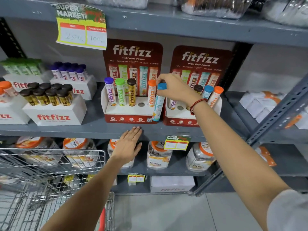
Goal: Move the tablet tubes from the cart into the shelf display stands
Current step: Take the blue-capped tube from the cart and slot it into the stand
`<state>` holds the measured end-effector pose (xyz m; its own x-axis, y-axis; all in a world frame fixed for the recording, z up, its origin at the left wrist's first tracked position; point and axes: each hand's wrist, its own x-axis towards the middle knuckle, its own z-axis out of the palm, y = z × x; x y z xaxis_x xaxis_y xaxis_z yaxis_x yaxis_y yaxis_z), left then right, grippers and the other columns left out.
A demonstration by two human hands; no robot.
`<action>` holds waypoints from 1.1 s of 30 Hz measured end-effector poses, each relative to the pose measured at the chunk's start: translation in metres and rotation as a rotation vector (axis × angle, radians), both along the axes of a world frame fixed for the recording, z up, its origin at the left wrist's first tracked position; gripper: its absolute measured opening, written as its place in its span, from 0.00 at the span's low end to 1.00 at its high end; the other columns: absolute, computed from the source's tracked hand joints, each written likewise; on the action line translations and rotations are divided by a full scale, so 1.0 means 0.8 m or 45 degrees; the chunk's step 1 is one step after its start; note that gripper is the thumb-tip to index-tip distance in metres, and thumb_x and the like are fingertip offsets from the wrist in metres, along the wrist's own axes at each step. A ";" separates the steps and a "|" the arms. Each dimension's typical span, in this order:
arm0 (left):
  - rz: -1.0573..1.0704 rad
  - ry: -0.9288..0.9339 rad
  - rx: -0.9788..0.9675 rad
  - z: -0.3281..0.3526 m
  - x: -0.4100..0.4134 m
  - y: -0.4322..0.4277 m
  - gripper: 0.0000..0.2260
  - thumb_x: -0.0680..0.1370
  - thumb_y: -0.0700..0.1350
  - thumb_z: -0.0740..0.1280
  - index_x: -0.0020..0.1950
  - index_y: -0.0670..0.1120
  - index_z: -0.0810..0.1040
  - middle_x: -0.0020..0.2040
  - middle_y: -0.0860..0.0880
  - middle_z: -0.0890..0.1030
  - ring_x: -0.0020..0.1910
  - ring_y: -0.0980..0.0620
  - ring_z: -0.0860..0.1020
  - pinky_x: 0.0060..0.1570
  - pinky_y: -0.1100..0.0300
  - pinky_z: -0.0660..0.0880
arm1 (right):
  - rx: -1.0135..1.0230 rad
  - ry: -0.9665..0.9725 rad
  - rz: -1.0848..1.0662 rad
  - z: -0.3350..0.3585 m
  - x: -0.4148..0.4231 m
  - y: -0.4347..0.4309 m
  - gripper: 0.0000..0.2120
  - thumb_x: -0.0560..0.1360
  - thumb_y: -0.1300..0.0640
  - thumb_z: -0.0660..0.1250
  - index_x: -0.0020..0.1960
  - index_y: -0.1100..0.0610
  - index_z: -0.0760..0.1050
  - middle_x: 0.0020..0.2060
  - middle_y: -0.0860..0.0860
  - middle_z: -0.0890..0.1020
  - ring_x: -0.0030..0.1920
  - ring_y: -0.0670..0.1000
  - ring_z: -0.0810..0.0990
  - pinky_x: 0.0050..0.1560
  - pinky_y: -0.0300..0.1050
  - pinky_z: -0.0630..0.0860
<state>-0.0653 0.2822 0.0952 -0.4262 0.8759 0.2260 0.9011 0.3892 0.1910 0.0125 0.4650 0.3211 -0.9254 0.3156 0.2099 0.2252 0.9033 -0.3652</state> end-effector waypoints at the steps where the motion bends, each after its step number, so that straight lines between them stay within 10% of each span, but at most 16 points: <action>1: 0.009 0.002 0.008 0.000 -0.002 -0.001 0.24 0.80 0.49 0.57 0.74 0.43 0.57 0.75 0.44 0.61 0.74 0.48 0.57 0.74 0.51 0.52 | 0.002 -0.018 0.020 0.002 -0.003 0.001 0.13 0.72 0.60 0.68 0.56 0.59 0.77 0.57 0.55 0.79 0.56 0.51 0.75 0.51 0.42 0.72; 33: 0.054 -0.023 -0.234 0.004 -0.023 -0.007 0.28 0.81 0.54 0.53 0.75 0.45 0.46 0.78 0.47 0.50 0.76 0.49 0.48 0.74 0.51 0.45 | 0.069 -0.236 0.169 0.012 -0.121 0.023 0.18 0.72 0.74 0.63 0.56 0.57 0.77 0.64 0.54 0.74 0.65 0.55 0.71 0.64 0.50 0.73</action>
<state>-0.0836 0.2765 0.0984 -0.4661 0.8830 0.0557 0.8803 0.4565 0.1292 -0.0842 0.4830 0.3304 -0.9823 0.1818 0.0456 0.1622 0.9466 -0.2786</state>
